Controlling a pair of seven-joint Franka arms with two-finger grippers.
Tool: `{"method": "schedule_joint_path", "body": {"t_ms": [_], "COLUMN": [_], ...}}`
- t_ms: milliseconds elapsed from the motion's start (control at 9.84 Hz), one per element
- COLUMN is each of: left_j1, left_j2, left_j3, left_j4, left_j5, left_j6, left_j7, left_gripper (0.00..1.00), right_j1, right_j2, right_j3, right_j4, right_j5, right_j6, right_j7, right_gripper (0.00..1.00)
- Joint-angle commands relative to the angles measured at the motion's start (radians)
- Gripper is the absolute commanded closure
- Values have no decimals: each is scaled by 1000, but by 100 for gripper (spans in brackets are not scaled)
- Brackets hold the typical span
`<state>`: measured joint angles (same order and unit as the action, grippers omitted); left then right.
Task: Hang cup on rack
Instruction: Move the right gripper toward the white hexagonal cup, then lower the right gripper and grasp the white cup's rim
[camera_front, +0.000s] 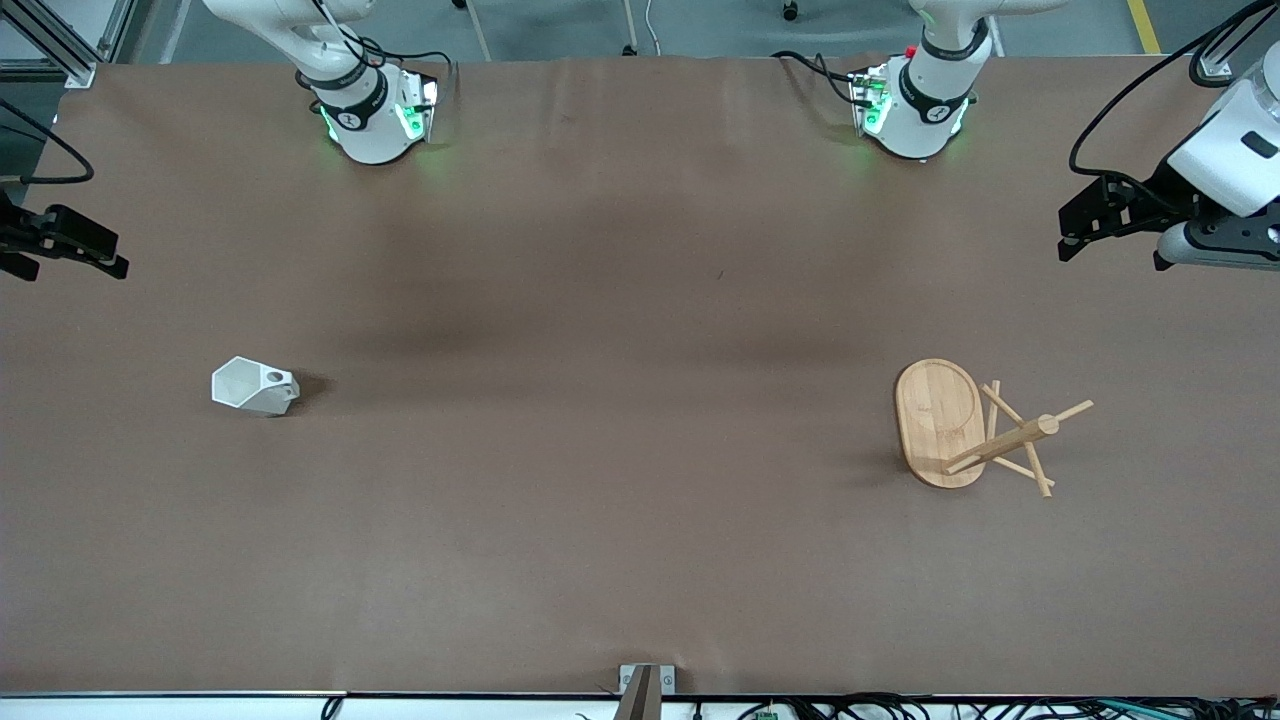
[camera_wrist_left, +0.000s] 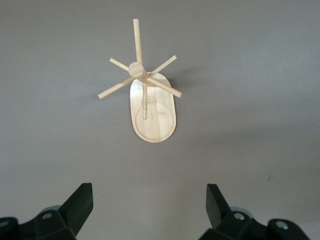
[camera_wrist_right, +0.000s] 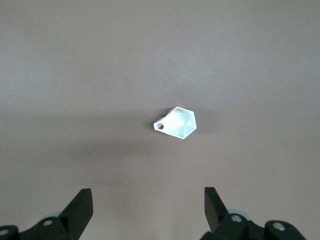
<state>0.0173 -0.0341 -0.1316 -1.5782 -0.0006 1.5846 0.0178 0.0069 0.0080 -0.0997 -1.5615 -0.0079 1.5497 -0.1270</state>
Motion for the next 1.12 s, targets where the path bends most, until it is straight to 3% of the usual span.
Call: {"method": "schedule_joint_path", "body": {"t_ms": [0,508,1016], "left_j1": [6,6,6], "left_j2": [16,20,20], "left_j3": [1,0,0], "left_j4": [-19,-14,-14], "left_j5": [-13,-15,-13], "left_j6": [6,6,6], "left_j7": [21,21,47], "left_gripper": [0,0,0], "right_j1": [-31,-47,-87], "right_j2": [-10,24,252], "right_j3": [-2,-58,-109], "right_j4": [-133,-423,-440], "right_j5": [5,9,163], "right_j6": [123,467,654], "right_j7": [-95,-298,-514], "right_gripper": [2,4,4]}}
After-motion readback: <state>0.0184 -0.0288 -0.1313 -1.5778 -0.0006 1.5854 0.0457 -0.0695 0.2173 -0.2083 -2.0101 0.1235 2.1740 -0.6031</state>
